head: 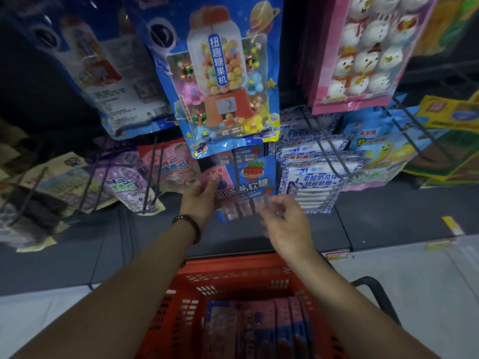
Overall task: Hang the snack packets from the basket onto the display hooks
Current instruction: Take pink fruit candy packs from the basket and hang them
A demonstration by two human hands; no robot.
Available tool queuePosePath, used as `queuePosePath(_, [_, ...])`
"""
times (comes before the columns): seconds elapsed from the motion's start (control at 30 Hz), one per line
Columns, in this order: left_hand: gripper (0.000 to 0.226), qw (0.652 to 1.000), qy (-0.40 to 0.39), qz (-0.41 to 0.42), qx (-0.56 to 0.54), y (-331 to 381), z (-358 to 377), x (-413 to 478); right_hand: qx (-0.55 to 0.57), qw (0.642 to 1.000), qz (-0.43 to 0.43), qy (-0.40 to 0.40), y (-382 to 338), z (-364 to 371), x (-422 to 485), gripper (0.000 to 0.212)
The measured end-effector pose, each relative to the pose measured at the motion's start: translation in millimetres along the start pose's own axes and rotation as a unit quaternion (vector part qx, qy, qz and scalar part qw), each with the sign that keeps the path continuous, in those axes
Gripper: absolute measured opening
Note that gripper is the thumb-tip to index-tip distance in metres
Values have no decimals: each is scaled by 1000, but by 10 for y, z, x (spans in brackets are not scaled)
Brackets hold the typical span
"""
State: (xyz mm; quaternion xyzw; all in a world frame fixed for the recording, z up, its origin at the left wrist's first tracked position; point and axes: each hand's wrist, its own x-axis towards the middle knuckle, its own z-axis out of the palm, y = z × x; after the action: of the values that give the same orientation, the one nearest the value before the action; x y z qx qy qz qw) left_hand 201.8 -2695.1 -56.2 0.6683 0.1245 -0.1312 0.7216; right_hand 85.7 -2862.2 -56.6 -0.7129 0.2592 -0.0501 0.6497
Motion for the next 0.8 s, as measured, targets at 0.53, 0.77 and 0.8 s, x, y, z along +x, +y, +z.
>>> queuePosePath(0.53, [44,988,7,62,144,173,-51,234,-261,954,10,-145,188,-61,-305,12])
queuePosePath(0.77, [36,943,-89,-31,319,12,-605,-479,-377,889,57,-255,417,-168,-489,15])
queuePosePath(0.8, [22,924,-131,-28,359,20,-655,-682,-397,875,66,-269,474,-161,-519,18])
